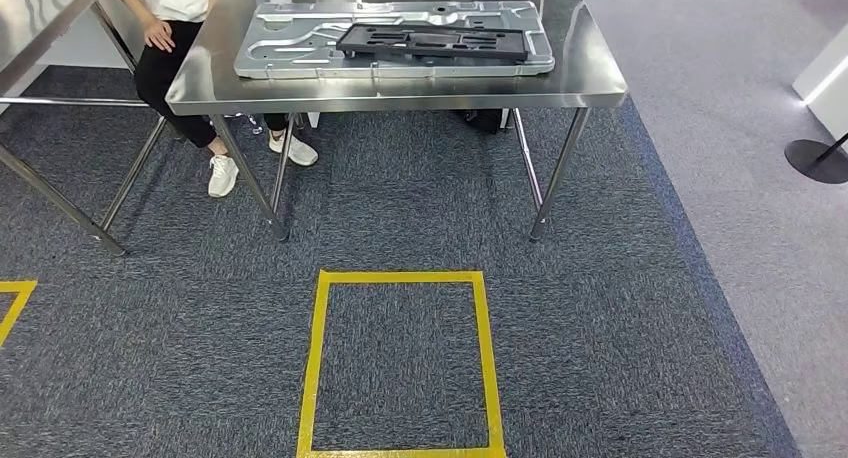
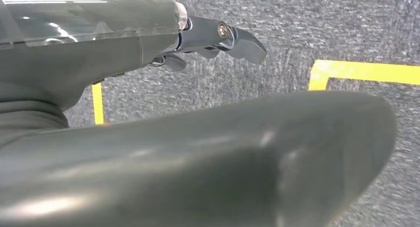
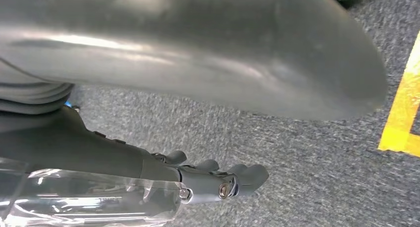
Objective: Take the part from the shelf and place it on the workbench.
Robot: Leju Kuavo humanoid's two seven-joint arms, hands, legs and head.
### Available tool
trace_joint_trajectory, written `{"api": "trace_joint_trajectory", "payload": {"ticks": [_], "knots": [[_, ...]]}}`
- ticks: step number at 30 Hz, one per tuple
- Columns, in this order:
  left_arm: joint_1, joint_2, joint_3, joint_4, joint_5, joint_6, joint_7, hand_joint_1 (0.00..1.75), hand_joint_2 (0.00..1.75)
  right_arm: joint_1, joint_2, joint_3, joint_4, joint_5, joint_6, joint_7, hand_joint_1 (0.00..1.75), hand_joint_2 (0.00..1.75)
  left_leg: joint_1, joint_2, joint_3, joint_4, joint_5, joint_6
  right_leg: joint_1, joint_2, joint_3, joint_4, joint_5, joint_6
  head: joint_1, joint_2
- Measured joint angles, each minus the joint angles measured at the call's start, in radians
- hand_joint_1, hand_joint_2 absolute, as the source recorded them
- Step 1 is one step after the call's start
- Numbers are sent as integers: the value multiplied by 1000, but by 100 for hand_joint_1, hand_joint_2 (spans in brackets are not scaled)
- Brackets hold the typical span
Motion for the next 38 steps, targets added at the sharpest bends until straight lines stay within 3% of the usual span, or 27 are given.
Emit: {"api": "trace_joint_trajectory", "payload": {"ticks": [2, 4, 7, 8, 9, 10, 12, 14, 15, 18, 19, 22, 26, 32, 34, 36, 38], "knots": [[-1, 0, 1, 0, -2, 7, 17, 0, 0, 0, 0, 0, 0, -1, 20, 34, 0, 87, 2, 0, -4, 3, 6, -12, -1, -2, -4, -9, 6, -16, 0, 0], [-1, -1, 1, 0, -7, 10, 31, 0, 0, 0, -1, -1, 0, 1, 27, 75, 0, 175, 5, -4, -23, 47, -33, -22, -4, -5, -10, -13, 19, -32, 0, 0], [0, -5, 1, 0, -9, 10, 45, 0, 0, 1, -2, -1, 0, 6, 30, 111, 0, 175, 10, -7, -91, 238, -145, -33, -1, -9, -28, -9, 31, -43, 0, 0], [0, -6, 2, 0, -9, 10, 48, 0, 0, 1, -3, -1, 0, 6, 31, 116, 0, 175, 11, -7, -104, 287, -162, -35, 0, -9, -35, -6, 34, -43, 0, 0], [1, -6, 2, 0, -9, 10, 51, 0, 0, 2, -4, -1, 0, 7, 32, 119, 0, 175, 12, -7, -100, 300, -159, -36, 0, -9, -40, -2, 36, -42, 0, 0], [1, -6, 3, 0, -9, 11, 54, 0, 0, 3, -4, -1, 0, 7, 33, 120, 0, 175, 13, -6, -76, 271, -138, -36, 0, -9, -44, 1, 36, -41, 0, 0], [0, -7, 5, 0, -8, 13, 57, 0, 0, 4, -5, -1, 0, 9, 33, 121, 0, 175, 13, -7, 10, 134, -82, -32, 1, -8, -48, 9, 35, -36, 0, 0], [-2, -7, 7, 0, -8, 16, 57, 0, 0, 3, -6, -1, 0, 11, 33, 121, 0, 175, 10, -8, 69, 28, -62, -24, 3, -7, -53, 15, 34, -27, 0, 0], [-2, -7, 7, 0, -7, 17, 58, 0, 44, 2, -6, -1, 0, 13, 32, 122, 0, 175, 10, -9, 78, 7, -66, -20, 6, -7, -57, 19, 33, -24, 0, 0], [-1, -7, 9, 0, -4, 23, 58, 0, 175, 1, -9, -1, 0, 20, 25, 129, 0, 44, 9, -10, 75, -3, -65, -14, 8, -6, -61, 21, 36, -28, 0, 0], [-1, -8, 9, 0, -2, 25, 58, 0, 175, 1, -10, -1, 0, 20, 23, 129, 0, 0, 7, -10, 74, -2, -65, -12, 7, -6, -62, 19, 38, -28, 0, 0], [-2, -8, 10, 0, 1, 30, 57, 0, 175, 1, -11, -1, 0, 18, 23, 124, 0, 0, 3, -9, 70, 0, -63, -4, 3, -5, -63, 17, 44, -18, 0, 0], [-4, -8, 15, 0, 5, 35, 60, 0, 175, 1, -13, -1, 0, 13, 26, 118, 0, 175, 0, -8, 67, 1, -60, 2, 0, -5, -66, 15, 49, -9, 0, 0], [3, -7, -22, 0, 53, 41, 95, 0, 175, 7, -25, 29, -1, -41, 29, 136, 0, 175, -1, -8, 64, 2, -56, 6, -1, -5, -69, 14, 55, -1, 0, 0], [9, -7, -53, 0, 84, 45, 108, 0, 87, 13, -30, 54, -3, -80, 30, 137, 0, 175, -1, -8, 64, 2, -55, 6, 0, -5, -70, 14, 55, 0, 0, 0], [15, -6, -88, -1, 116, 48, 119, 0, 0, 18, -36, 81, -6, -120, 32, 137, 0, 87, -1, -8, 64, 2, -54, 5, 0, -5, -70, 15, 56, 1, 0, 0], [20, -5, -119, -4, 142, 50, 129, 0, 0, 23, -40, 105, -9, -152, 34, 137, 0, 0, 0, -8, 64, 2, -54, 4, 0, -5, -71, 15, 56, 1, 0, 0]]}}
